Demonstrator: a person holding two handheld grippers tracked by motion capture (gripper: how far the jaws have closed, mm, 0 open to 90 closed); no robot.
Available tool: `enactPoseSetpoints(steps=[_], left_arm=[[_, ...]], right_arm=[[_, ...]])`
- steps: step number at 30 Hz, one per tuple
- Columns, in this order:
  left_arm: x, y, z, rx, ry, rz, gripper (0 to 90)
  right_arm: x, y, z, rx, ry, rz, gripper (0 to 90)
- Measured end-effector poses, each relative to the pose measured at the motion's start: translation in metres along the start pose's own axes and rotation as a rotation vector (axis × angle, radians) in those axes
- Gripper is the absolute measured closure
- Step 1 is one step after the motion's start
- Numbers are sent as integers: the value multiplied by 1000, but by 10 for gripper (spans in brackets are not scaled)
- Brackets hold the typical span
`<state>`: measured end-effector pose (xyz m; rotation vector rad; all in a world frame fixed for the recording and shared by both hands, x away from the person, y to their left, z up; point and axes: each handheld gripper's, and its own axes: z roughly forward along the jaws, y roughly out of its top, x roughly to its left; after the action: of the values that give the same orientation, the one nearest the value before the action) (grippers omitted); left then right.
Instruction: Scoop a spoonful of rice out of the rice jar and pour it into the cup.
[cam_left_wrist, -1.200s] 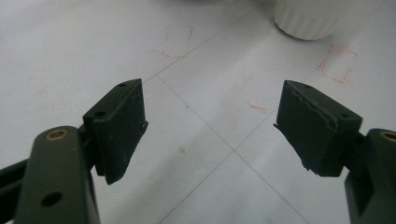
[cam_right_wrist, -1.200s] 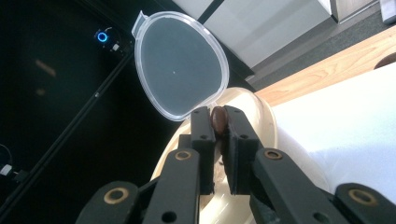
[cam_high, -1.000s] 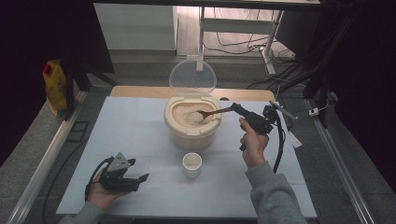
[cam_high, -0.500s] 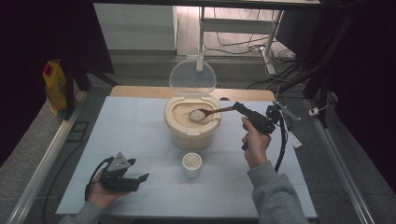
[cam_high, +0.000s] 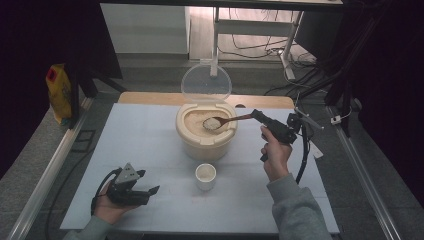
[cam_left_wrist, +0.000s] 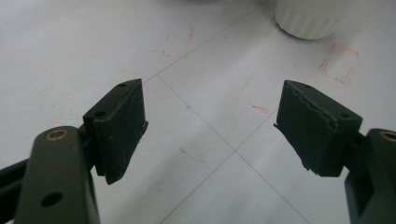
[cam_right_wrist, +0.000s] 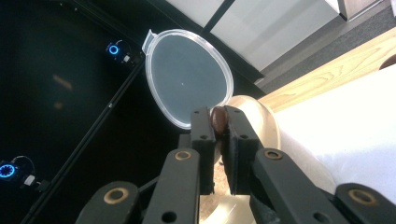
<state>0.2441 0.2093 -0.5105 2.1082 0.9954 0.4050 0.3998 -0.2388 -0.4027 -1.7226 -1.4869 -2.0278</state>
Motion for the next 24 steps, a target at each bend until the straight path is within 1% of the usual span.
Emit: enactPoseSetpoints(steps=[8,22,24], left_arm=[[0,0,0,0,1,-2,235],[0,1,1,3,5,-1,235],[0,1,1,2,5,-1,235]], right_arm=[[2,1,-6,1,17,13,832],[4,-3,-22,36,39,28,832],[5,-3,-24,33,42,30,832]])
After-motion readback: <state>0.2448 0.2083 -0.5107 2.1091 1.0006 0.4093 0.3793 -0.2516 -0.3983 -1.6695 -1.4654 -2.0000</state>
